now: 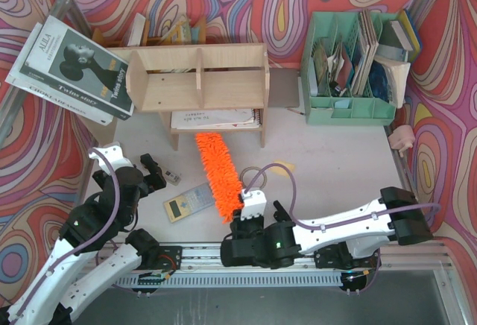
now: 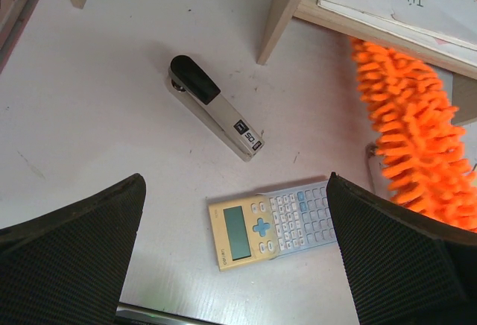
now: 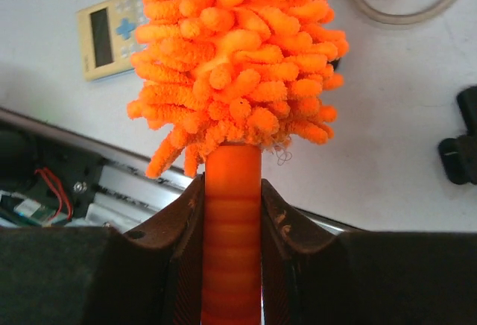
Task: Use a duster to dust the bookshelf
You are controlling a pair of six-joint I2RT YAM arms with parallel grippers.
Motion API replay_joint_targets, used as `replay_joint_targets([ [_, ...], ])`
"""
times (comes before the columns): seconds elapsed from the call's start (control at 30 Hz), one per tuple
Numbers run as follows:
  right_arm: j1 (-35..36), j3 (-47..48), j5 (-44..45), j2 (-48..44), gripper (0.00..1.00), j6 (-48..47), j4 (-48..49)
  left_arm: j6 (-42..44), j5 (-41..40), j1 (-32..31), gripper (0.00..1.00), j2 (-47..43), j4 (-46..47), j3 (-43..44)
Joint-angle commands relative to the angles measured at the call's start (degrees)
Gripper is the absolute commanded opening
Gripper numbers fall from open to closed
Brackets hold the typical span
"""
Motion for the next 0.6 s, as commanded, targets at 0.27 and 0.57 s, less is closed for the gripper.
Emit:
replay_joint_targets([
  [0.27,0.0,2.9,-2.7,7.3,0.0,-23.8,21.0,-0.5,-1.2,-0.1,0.98,0.0,-1.1,-0.9],
  [0.57,-4.6,5.2,-12.2,14.0,0.0,-22.0,17.9,-0.5,-1.2,-0.1,0.98,-0.7,-1.2,-1.0],
])
